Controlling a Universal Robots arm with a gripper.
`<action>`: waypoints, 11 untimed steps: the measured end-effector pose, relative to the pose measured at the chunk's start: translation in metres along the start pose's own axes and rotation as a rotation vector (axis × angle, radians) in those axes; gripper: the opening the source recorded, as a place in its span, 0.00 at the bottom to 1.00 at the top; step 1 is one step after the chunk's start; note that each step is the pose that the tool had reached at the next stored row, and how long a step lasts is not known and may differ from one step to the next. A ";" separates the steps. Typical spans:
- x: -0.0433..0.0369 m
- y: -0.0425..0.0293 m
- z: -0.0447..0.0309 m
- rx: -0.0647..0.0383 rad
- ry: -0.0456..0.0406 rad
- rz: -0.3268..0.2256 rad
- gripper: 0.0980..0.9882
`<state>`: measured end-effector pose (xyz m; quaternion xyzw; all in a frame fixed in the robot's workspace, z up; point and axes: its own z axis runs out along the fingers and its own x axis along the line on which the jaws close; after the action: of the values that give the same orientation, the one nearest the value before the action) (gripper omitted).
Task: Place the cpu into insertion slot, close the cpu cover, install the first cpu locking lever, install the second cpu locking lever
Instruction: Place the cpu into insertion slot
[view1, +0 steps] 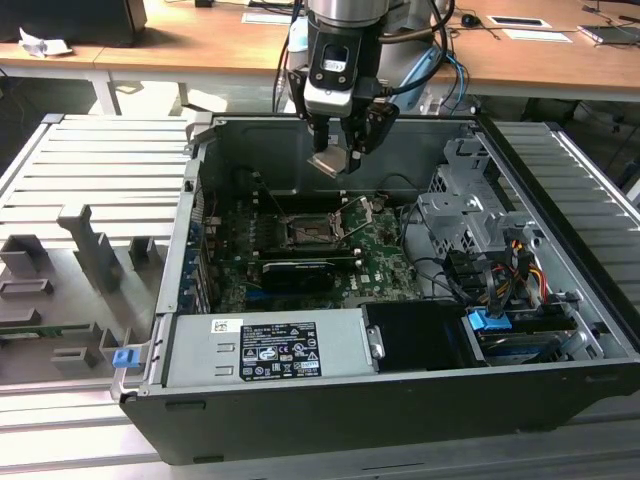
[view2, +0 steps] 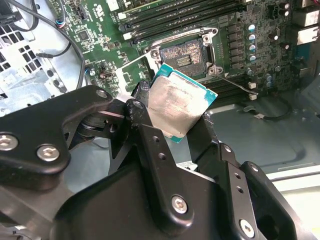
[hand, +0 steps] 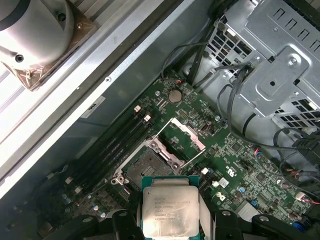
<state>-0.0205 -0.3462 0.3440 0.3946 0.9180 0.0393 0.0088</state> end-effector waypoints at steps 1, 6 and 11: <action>0.0000 0.0000 0.0001 0.000 0.0000 0.000 0.50; 0.0000 -0.0001 0.0010 0.000 0.0000 0.005 0.50; 0.0000 -0.0002 0.0017 -0.001 0.0004 0.008 0.50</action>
<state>-0.0206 -0.3462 0.3423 0.3983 0.9163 0.0399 0.0087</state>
